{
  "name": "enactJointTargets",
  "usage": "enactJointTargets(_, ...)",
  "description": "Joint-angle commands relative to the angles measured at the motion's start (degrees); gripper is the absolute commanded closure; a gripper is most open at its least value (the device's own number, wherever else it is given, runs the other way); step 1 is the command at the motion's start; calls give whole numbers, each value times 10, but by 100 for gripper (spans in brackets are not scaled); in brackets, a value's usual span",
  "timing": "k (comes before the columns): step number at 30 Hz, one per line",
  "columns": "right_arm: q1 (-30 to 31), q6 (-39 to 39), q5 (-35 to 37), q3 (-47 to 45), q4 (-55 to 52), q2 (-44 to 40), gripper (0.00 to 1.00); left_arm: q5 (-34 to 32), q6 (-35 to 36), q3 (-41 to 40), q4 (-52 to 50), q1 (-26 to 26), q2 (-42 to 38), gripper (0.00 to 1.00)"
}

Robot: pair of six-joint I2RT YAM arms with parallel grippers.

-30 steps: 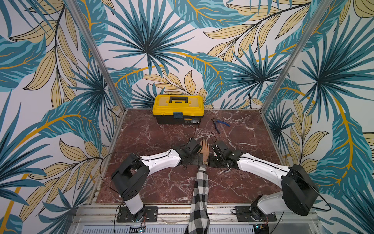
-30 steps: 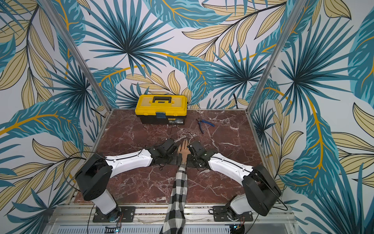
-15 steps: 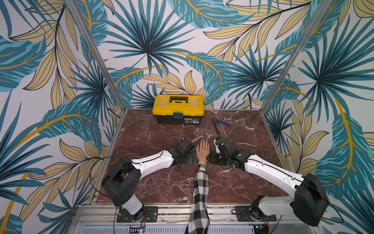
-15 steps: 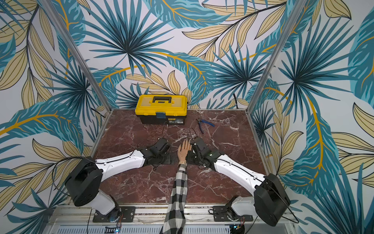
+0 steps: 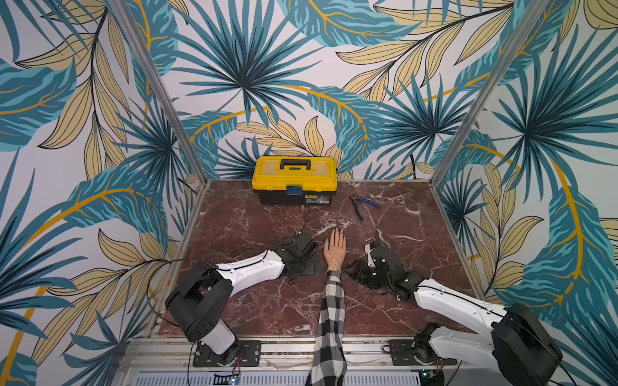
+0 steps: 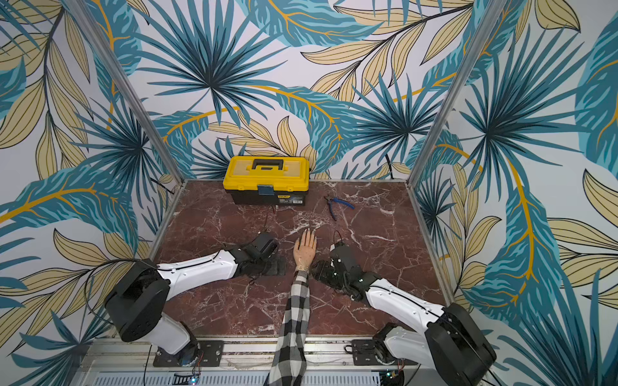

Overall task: Take off the watch
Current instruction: Untie the watch from the hand.

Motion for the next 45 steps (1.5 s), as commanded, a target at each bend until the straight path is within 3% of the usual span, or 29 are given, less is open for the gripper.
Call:
enactJointTargets(1,-1,47,-27,-21,146,24,43,5,-5,-10,2,0,-17,1)
enactJointTargets(17,-1,117,-52,-50,324,127,48,-6,-19,-23,11,-15,-9,1)
enactJointTargets(31,-1,161,-88,-56,375,118,57,-7,-19,-26,14,-17,-6,1)
enactJointTargets(39,-1,143,-93,-38,322,96,58,-7,-18,-28,16,-16,-5,1)
enactJointTargets(45,-1,79,-51,-18,150,33,64,-6,-16,-29,17,-16,-4,1)
